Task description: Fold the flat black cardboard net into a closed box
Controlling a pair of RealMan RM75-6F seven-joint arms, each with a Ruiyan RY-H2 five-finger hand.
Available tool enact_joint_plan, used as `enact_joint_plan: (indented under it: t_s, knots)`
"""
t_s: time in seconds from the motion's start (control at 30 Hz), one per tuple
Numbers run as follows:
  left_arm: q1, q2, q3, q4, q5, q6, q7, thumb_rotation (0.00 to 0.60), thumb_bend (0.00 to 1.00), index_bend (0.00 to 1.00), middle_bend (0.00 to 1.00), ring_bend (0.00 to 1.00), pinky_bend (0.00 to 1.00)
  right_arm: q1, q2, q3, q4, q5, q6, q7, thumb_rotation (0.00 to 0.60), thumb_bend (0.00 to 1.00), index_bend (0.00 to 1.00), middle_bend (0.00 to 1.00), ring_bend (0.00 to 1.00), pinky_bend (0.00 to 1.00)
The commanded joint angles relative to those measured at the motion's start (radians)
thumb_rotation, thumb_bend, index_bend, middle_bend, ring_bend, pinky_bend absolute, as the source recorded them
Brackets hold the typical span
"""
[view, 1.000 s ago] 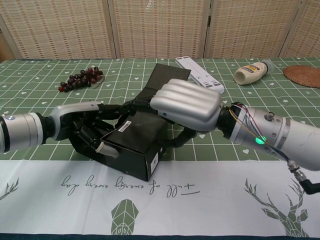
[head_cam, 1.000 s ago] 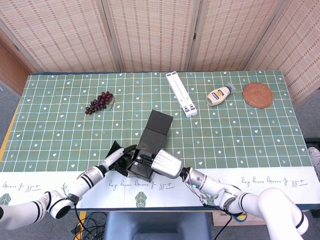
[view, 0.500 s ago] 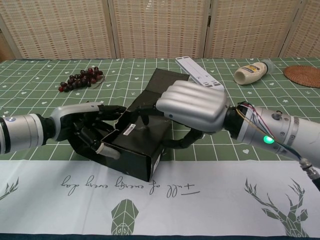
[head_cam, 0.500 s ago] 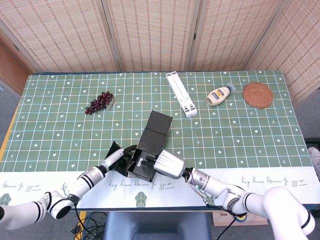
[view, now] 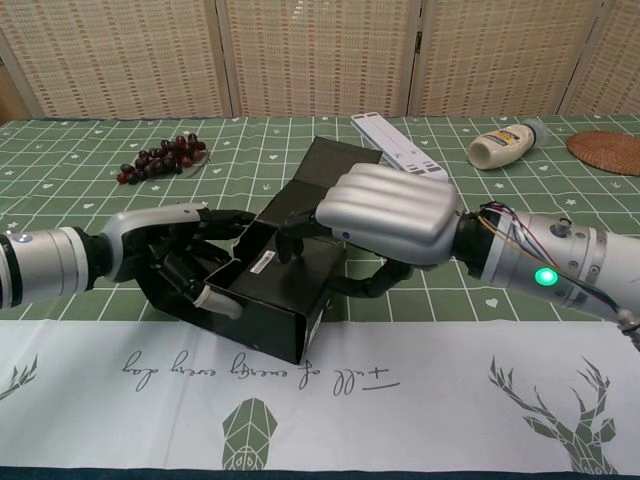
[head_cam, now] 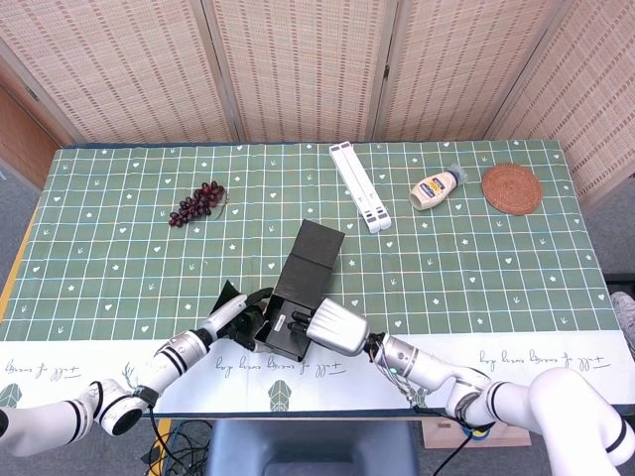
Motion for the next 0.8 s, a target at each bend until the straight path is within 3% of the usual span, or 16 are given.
enact_joint_plan:
  t_s: [0.03,0.53,0.8]
  knots:
    - [0.000,0.000,-0.001,-0.001,-0.001,0.000,0.001,0.600,0.10,0.13,0.17,0.48,0.83,0.001,0.001,-0.001,-0.003,0.001,-0.008,-0.006,0.600,0.41,0.35,0.36,0.77,0.99]
    - [-0.002,-0.009,-0.001,0.001,-0.002,-0.006,0.000,0.600,0.10,0.15,0.17,0.49,0.83,0.007,-0.007,-0.002,-0.002,-0.002,-0.034,-0.021,0.600,0.41,0.37,0.35,0.77,0.99]
    - [0.001,-0.021,-0.006,0.009,-0.010,-0.004,0.003,0.600,0.10,0.22,0.19,0.48,0.83,0.010,-0.008,-0.005,-0.001,-0.003,-0.045,-0.024,0.600,0.41,0.37,0.35,0.77,0.99]
